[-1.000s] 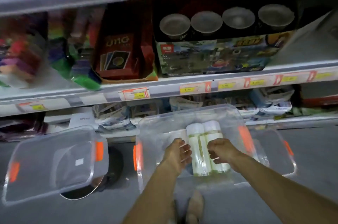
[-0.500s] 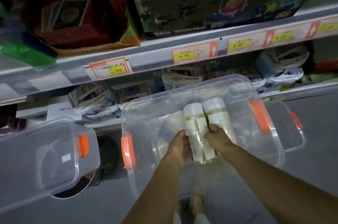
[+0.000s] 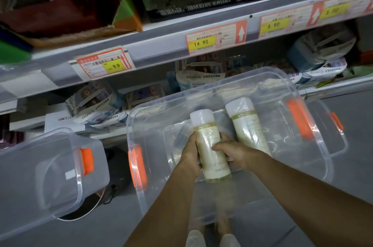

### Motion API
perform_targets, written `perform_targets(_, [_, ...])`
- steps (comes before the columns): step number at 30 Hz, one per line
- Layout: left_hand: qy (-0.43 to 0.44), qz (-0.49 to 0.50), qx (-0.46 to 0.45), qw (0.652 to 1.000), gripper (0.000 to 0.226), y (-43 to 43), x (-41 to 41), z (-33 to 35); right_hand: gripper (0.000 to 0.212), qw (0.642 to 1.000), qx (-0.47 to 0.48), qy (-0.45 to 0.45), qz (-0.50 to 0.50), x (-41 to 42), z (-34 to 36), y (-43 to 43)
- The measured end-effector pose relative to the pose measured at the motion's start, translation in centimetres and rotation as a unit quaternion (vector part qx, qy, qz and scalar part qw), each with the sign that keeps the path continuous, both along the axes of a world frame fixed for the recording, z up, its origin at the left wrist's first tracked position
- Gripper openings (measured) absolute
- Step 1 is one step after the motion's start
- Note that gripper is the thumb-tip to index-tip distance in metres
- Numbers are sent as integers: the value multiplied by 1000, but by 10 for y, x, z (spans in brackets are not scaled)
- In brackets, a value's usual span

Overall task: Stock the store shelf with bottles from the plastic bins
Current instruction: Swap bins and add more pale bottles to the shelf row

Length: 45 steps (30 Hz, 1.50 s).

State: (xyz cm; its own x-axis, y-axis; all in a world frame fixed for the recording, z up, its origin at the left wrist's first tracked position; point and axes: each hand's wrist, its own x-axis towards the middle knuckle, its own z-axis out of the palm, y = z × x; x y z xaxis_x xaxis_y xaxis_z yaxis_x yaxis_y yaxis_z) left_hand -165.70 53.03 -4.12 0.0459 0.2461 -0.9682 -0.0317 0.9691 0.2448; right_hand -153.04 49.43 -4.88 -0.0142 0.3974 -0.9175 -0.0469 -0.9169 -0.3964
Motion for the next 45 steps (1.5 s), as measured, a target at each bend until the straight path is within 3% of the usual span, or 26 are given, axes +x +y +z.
perform_targets(3, [-4, -30, -2, 1000, 67, 5, 3, 3, 63, 1000, -4, 20, 7, -6, -2, 2])
perform_targets(6, [-3, -47, 3, 999, 101, 4, 0, -4, 72, 999, 6, 32, 27, -6, 7, -2])
perform_targets(10, [-9, -42, 21, 999, 69, 3, -9, 29, 68, 999, 23, 32, 31, 1, 33, -7])
perform_targets(15, [-1, -87, 61, 994, 69, 2, -21, 74, 30, 998, 54, 38, 12, 8, 77, -10])
perform_targets(20, [-22, -155, 135, 978, 63, 10, -30, 144, 70, 997, 39, 60, -29, 9, 125, -14])
perform_targets(22, [-25, -162, 159, 974, 56, 15, -31, 175, 79, 993, 45, 107, -37, 3, 146, -13])
perform_targets(26, [-18, -164, 210, 964, 53, 22, -35, 233, 74, 968, 93, 216, -90, -12, 199, -4])
perform_targets(34, [-32, -123, 333, 934, 56, 24, -53, 330, 71, 958, 174, 222, -50, -22, 300, 18])
perform_targets(38, [-41, -94, 385, 917, 68, 22, -65, 370, 70, 950, 209, 232, -19, -35, 348, 22])
perform_targets(45, [-22, -29, 468, 883, 55, 13, -98, 432, 82, 920, 294, 241, 100, -66, 419, 21])
